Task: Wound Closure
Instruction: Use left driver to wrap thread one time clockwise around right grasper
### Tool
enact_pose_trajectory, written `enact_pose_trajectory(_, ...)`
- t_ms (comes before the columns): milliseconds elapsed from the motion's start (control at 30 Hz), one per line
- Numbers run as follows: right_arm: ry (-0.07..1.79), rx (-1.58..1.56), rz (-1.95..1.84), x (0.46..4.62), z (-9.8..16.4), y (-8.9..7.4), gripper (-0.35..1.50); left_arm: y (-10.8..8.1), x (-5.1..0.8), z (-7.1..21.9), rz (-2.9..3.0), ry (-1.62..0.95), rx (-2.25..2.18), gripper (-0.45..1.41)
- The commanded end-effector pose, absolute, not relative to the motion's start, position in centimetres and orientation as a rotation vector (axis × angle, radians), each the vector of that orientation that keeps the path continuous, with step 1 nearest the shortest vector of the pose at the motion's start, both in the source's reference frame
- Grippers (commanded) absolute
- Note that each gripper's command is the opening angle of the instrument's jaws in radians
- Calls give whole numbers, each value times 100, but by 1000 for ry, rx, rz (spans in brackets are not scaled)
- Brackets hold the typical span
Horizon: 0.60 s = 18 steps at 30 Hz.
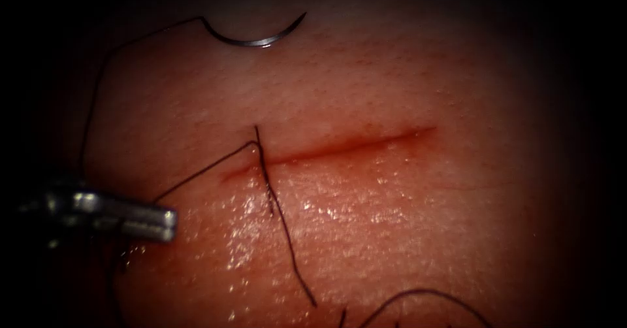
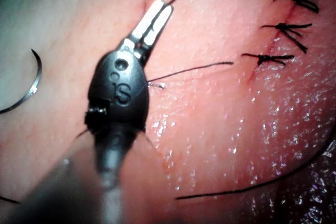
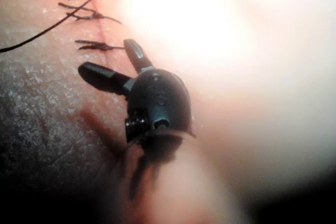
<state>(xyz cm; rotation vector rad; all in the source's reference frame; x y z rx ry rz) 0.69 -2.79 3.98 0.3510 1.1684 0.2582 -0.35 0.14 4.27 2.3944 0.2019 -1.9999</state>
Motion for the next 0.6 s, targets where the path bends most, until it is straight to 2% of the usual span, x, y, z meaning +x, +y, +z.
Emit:
enact_pose_trajectory(33, 1133, 291, 266, 74, 419, -259, 130, 15, -39, 431, -1997, 211, 2396, -45)
enact_pose_trajectory(200, 1089, 15, 275, 89, 446, -213, 126, 10, -42, 428, -1989, 219, 2396, -45)
enact_pose_trajectory(233, 1089, -45, 264, 93, 446, -204, 130, 9, -42, 428, -1988, 218, 2397, -45)
enact_pose_trajectory(267, 1094, -126, 310, 104, 444, -187, 141, 9, -43, 429, -1987, 217, 2397, -45)
enact_pose_trajectory(333, 1117, -156, 332, 109, 442, -181, 141, 10, -44, 430, -1986, 217, 2397, -45)
enact_pose_trajectory(367, 1155, -164, 351, 122, 435, -169, 135, 10, -46, 431, -1994, 213, 2395, -45)
enact_pose_trajectory(567, 1185, -84, 380, 155, 428, -153, 123, 10, -56, 439, -2041, 184, 2374, -45)
enact_pose_trajectory(600, 1189, 10, 393, 170, 432, -151, 101, 9, -61, 443, -2054, 172, 2368, -45)
